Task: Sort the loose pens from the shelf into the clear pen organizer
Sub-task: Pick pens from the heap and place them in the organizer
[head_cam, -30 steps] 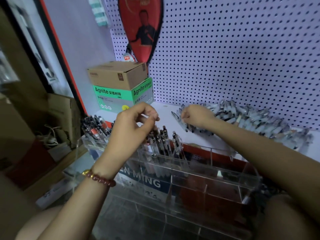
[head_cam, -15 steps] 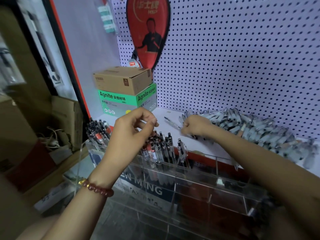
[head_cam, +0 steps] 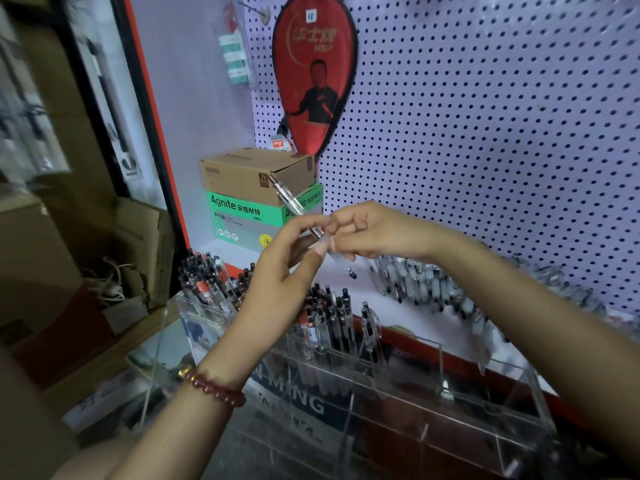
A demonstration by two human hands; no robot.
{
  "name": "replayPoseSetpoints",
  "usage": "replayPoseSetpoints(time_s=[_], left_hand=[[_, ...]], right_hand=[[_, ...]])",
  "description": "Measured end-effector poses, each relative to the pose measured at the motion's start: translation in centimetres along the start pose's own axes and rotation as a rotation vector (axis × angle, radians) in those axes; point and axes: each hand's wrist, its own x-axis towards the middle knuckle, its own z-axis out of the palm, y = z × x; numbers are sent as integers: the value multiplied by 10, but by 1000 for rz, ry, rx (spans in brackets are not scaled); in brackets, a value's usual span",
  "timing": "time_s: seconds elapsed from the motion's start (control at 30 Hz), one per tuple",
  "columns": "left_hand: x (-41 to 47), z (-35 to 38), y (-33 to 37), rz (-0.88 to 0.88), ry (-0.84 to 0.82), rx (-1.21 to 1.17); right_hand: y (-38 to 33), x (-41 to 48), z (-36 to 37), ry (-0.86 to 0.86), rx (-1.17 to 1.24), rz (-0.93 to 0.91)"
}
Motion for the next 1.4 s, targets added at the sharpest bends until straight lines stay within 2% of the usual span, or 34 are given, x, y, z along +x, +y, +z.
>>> replayPoseSetpoints(time_s=[0.13, 0.2, 0.3, 0.33, 0.43, 0.57, 0.63, 0.8, 0.93, 1.0, 1.13, 1.23, 1.33, 1.4], left_hand=[[1, 0, -2, -8, 99, 10], [1, -3, -4, -39, 186, -16], [0, -6, -6, -69, 247, -27], [0, -7, -7, -70, 249, -19], [-1, -9, -7, -72, 236, 38], [-1, -8, -5, -75, 213, 93], [-1, -7, -5, -79, 209, 96], [-1, -4, -7, -86, 188, 118], [0, -1, -7, -98, 197, 132], [0, -1, -8, -96, 194, 138], [-1, -1, -8, -90, 197, 140], [-1, -3, -7, -77, 204, 141], [-1, -4, -8, -75, 209, 136], [0, -5, -7, -72, 212, 126]], right_hand=[[4, 1, -5, -66, 62, 31], [22, 2, -16, 32, 38, 91], [77, 4, -32, 229, -363, 203], [97, 5, -33, 215, -476, 265], [128, 7, -24, 85, -577, 396], [136, 13, -8, -37, -976, 352], [138, 14, -4, -46, -1066, 342], [134, 14, 0, -34, -1048, 366], [130, 14, 7, -87, -1184, 378], [129, 14, 9, -60, -1191, 355], [128, 14, 7, 33, -979, 350], [123, 13, 12, 80, -908, 383], [117, 13, 7, 256, -828, 410], [112, 12, -5, 347, -687, 467]])
